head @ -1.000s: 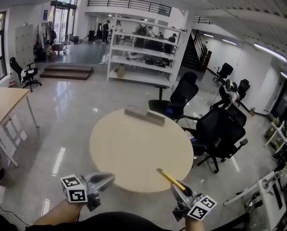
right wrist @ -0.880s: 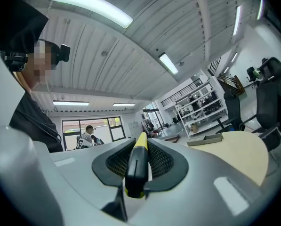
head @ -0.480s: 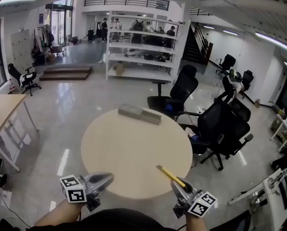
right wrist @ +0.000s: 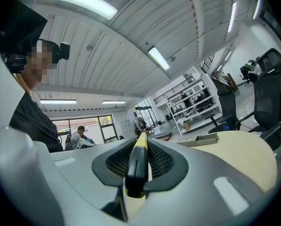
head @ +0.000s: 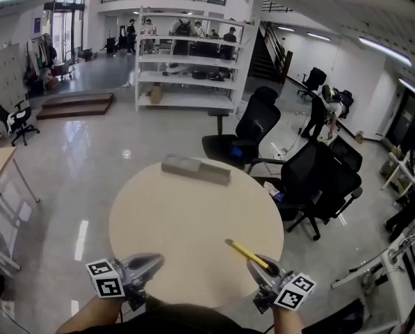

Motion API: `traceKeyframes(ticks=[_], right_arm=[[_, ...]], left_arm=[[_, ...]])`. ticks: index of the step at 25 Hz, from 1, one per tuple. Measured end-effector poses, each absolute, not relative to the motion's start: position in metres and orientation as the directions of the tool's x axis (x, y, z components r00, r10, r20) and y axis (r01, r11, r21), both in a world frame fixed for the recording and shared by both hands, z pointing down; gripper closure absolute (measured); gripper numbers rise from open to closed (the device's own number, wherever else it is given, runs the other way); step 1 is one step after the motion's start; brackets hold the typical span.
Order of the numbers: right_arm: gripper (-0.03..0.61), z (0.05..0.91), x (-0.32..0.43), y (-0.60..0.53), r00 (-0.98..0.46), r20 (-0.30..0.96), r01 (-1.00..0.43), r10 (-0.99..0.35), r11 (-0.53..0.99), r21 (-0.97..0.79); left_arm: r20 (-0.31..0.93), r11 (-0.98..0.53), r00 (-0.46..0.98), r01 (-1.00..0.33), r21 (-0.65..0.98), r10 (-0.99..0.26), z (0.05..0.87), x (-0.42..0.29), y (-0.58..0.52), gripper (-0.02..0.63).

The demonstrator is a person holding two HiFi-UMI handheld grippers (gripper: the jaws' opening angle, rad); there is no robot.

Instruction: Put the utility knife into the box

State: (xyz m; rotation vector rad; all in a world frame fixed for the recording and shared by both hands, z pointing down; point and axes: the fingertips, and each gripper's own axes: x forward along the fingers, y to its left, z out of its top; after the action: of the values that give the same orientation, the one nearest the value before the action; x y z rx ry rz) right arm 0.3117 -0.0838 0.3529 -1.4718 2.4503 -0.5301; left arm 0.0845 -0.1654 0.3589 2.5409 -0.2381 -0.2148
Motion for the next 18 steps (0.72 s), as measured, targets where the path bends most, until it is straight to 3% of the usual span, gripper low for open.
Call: traceKeyframes(ticks=[11, 18], right_arm=[[0.488, 0.353, 0.227, -0.270, -0.408, 0.047, -0.802, -0.912, 0.334, -0.495], [0.488, 0.369, 0.228, -0.323, -0.437, 0.109, -0.794, -0.893, 0.327, -0.512]], left_arm=[[-0.118, -0.828, 0.989, -0.008, 0.561, -0.089, 0.368, 0.028, -0.353, 0.614], [-0.101, -0.788, 0.986, -0.045, 0.615, -0.135, 0.395, 0.025, -0.401, 0.614]])
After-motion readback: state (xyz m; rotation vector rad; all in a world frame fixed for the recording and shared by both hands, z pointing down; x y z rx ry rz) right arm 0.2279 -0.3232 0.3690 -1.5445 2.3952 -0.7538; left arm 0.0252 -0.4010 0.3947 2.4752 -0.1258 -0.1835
